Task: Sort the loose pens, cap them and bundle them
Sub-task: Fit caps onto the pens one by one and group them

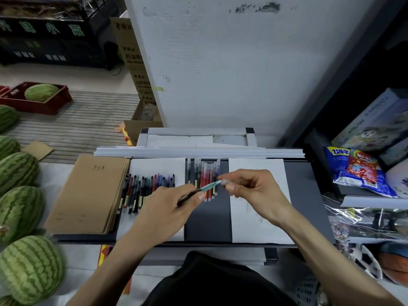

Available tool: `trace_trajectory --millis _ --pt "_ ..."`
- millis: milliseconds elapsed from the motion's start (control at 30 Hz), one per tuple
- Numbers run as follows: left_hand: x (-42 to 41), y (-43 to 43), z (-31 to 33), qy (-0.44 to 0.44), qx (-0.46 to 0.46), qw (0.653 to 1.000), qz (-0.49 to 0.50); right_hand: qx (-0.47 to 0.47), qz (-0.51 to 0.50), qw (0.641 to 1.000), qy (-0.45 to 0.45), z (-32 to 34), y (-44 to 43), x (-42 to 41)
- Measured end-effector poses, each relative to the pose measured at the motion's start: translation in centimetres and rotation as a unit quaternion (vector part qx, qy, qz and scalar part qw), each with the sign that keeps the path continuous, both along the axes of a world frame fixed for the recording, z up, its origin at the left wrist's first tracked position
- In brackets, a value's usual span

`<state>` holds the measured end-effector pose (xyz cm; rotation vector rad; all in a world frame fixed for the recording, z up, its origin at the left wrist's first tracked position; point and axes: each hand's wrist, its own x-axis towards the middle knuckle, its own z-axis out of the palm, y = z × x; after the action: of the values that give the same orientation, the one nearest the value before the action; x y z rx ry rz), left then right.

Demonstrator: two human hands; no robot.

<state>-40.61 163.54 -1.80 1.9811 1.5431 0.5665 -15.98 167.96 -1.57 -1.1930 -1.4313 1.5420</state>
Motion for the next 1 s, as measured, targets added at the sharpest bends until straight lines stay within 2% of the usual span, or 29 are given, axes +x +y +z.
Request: trace_trajectory --millis 67,200,333,433,633,733,867,1000 --pt "0.0 0.1 0.3 0.013 0.004 1.0 0.0 0.003 -0.001 1.0 -0.009 0.0 0.1 0.0" --pt "-0.1 0.4 0.8 0.013 0.0 1.0 0.009 -0.026 -0.02 0.999 0.033 0.2 0.3 -0.1" --pt "0.1 0.3 0.7 0.006 0.004 1.0 0.005 -0.118 -0.045 0.979 0.162 0.4 0.1 -0.7" --pt "0.4 0.2 0.4 -0.003 0.012 1.0 0.002 -0.147 -0.054 0.958 0.242 0.2 -0.2 -1.3" --pt "0.5 0.3 -0.4 -0.009 0.018 1.0 -0.003 -0.07 -0.023 0.977 0.2 -0.5 -0.8 -2.4" --pt "1.0 0.5 -0.6 -0.024 0.01 1.0 0.005 -0.04 -0.044 0.983 0.174 -0.9 -1.2 -3.1" --pt "2.3 0.8 -1.3 -0.052 -0.02 0.998 0.015 -0.068 -0.089 0.972 0.207 -1.5 -1.3 -3.9" --pt "2.8 1.2 -2.4 -0.058 -0.052 0.997 0.019 -0.096 -0.097 0.971 0.196 -2.3 -0.7 -3.9"
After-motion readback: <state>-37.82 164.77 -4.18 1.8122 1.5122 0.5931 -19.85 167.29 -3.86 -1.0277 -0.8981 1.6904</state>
